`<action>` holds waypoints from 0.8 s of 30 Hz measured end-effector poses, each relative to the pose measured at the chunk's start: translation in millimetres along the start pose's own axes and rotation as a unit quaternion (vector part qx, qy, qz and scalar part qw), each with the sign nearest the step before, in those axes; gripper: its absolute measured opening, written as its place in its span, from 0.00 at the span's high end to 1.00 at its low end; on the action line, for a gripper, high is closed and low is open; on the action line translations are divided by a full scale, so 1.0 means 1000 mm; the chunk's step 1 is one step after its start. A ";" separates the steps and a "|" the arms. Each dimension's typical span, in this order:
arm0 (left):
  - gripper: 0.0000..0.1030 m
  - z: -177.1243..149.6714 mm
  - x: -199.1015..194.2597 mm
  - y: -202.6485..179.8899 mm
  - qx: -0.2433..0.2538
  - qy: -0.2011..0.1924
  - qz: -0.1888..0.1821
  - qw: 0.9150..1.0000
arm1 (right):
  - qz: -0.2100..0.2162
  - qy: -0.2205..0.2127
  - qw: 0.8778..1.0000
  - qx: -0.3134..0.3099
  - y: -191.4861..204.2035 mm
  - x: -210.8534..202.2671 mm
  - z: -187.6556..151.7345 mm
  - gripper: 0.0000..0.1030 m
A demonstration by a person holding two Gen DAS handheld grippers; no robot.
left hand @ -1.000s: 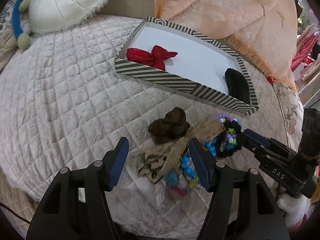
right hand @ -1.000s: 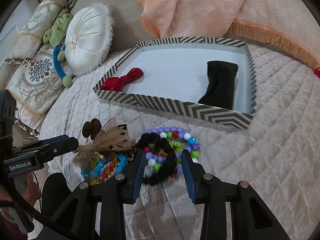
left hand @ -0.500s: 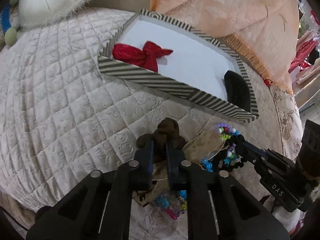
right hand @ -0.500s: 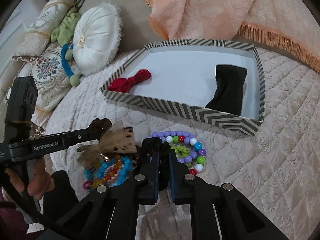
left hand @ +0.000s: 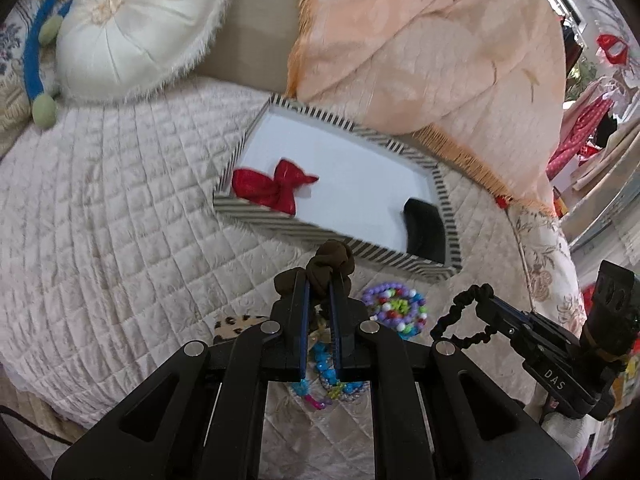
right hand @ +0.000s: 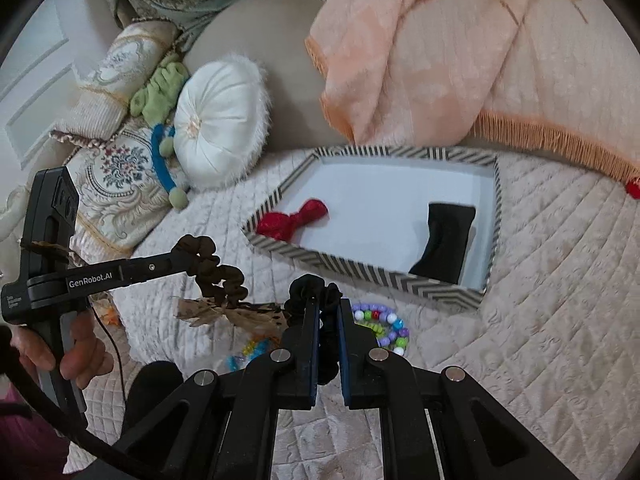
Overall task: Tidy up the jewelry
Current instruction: 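Carry both scrunchies into the striped tray and open both tools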
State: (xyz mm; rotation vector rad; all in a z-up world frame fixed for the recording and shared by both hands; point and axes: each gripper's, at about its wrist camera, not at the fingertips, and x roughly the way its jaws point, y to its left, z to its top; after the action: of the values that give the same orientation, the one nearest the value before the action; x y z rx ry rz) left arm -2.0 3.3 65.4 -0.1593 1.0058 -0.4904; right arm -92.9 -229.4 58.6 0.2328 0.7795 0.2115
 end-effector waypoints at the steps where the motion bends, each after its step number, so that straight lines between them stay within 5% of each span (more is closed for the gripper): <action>1: 0.93 0.002 -0.003 -0.002 0.001 -0.004 0.001 1.000 | 0.000 -0.003 1.000 -0.002 0.002 -0.004 0.002 0.93; 13: 0.93 0.027 -0.034 -0.019 0.018 -0.039 0.005 0.999 | -0.006 -0.021 1.000 -0.007 0.006 -0.020 0.016 0.93; 24: 0.93 0.059 -0.008 -0.043 0.035 -0.039 0.022 0.998 | -0.019 -0.016 1.000 -0.002 -0.007 -0.007 0.034 0.93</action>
State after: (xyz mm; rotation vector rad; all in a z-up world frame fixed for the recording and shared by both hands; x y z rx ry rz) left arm 30.2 -36.6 117.9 -0.0922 0.9117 -0.4747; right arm -73.0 -242.3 85.3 0.2164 0.7511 0.1733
